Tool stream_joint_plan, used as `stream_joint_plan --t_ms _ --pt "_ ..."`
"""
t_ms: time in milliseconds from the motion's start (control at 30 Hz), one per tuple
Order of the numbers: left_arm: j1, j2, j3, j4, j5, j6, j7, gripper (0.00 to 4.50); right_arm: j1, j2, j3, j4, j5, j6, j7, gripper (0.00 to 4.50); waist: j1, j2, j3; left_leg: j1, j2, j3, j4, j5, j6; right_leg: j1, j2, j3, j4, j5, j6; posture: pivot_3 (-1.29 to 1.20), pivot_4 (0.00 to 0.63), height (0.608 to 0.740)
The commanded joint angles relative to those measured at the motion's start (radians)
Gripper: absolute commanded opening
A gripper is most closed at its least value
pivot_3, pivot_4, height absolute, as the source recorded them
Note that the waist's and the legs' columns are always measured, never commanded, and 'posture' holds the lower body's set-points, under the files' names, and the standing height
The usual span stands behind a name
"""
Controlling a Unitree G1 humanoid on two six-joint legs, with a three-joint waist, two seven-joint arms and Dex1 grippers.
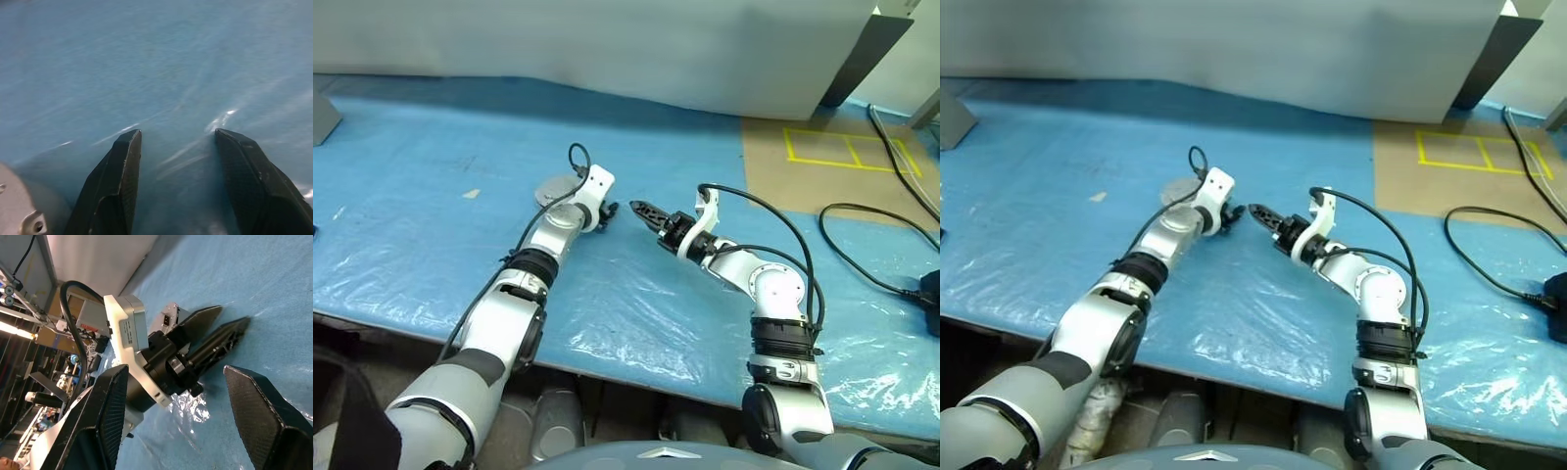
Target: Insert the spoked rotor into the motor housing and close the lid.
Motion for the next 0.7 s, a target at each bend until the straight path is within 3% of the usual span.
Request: stream_joint_plan --t_ms 33,200,433,600,700 --pt "0.018 0.067 0.034 -0.043 0.016 0.014 0.071 2.51 -0.011 -0.001 0.01 -0.023 -0.008 0.004 0.011 3.22 -0.002 0.0 0.0 0.0 0.0 0.0 0.0 0.0 0.0 0.0 0.0 0.0 0.0 0.0 0.0 0.0 0.15 0.74" --pt "0.087 0.129 0.095 -0.094 -0.012 -0.015 0.127 2.51 -0.024 -0.009 0.012 -0.014 -0.023 0.007 0.026 3.22 0.001 0.0 0.0 -0.001 0.0 0.0 -0.001 0.0 0.0 0.0 0.0 0.0 -0.002 0.0 0.0 0.0 0.15 0.74" --pt "0.225 0.159 0.168 -0.341 -0.143 0.016 -0.056 2.51 -0.046 -0.058 0.03 -0.038 -0.065 -0.003 0.088 3.22 0.007 0.0 0.0 -0.001 0.0 0.0 -0.001 0.0 0.0 0.0 0.0 -0.001 -0.002 0.0 0.0 0.0 0.15 0.74" --pt "0.31 0.225 0.164 -0.529 -0.286 0.061 -0.397 2.51 -0.001 -0.214 0.105 -0.214 -0.123 -0.05 0.275 3.22 0.009 0.0 0.001 -0.001 0.0 0.0 -0.002 0.0 0.0 0.0 -0.001 0.0 -0.003 0.0 0.0 0.0 0.15 0.74" --pt "0.372 0.276 0.131 -0.651 -0.36 0.134 -0.585 2.51 0.05 -0.324 0.191 -0.285 -0.246 -0.146 0.374 3.22 0.007 0.0 0.001 0.0 0.0 0.001 -0.004 0.0 0.0 0.0 0.0 0.0 -0.005 0.0 0.0 0.0 0.15 0.74"
